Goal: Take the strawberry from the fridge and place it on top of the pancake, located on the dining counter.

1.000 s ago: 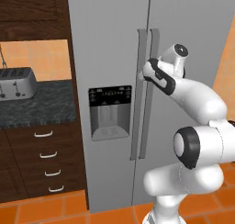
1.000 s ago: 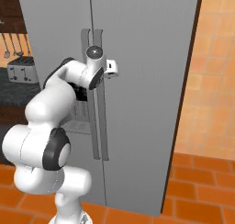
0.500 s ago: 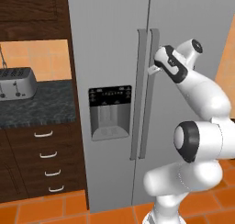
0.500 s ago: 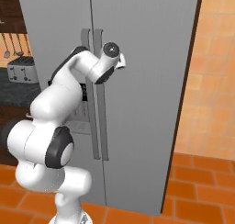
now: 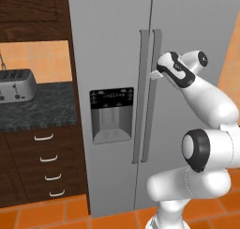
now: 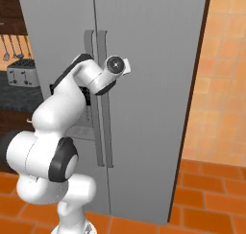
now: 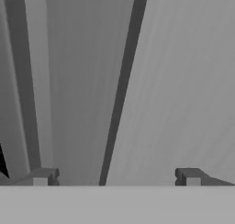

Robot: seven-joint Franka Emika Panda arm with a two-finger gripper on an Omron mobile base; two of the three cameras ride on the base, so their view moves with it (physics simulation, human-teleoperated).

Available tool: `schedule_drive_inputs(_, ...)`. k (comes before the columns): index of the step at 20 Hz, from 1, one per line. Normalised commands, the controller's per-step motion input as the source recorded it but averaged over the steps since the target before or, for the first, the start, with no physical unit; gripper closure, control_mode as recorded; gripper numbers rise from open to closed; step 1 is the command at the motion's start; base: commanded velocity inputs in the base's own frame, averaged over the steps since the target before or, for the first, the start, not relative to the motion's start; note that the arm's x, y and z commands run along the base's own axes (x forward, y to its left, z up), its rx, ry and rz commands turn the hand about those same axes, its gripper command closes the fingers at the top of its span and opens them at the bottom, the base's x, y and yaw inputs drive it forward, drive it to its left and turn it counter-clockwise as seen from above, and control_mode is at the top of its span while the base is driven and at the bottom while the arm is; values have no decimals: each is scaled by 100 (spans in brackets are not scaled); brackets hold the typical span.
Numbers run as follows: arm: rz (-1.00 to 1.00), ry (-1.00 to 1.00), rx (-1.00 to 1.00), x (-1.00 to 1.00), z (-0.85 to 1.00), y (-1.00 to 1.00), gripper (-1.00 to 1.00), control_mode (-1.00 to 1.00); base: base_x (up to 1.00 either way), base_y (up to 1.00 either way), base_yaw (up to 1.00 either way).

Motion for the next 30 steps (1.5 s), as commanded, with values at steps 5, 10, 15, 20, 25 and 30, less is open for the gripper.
schedule_drive_inputs(5,0,2,1,0,-37,66,-100,-100,0,0,0)
schedule_drive_inputs(10,0,-3,7,-3,-39,59,-100,-100,0,0,0)
schedule_drive_inputs(15,-10,0,7,66,-13,11,-100,-100,0,0,0)
schedule_drive_inputs(20,-10,0,0,67,-21,0,100,-100,0,0,0)
schedule_drive_inputs(25,-1,0,0,30,-16,1,100,-100,0,0,0)
schedule_drive_inputs(30,0,-1,0,-31,0,2,100,-100,0,0,0)
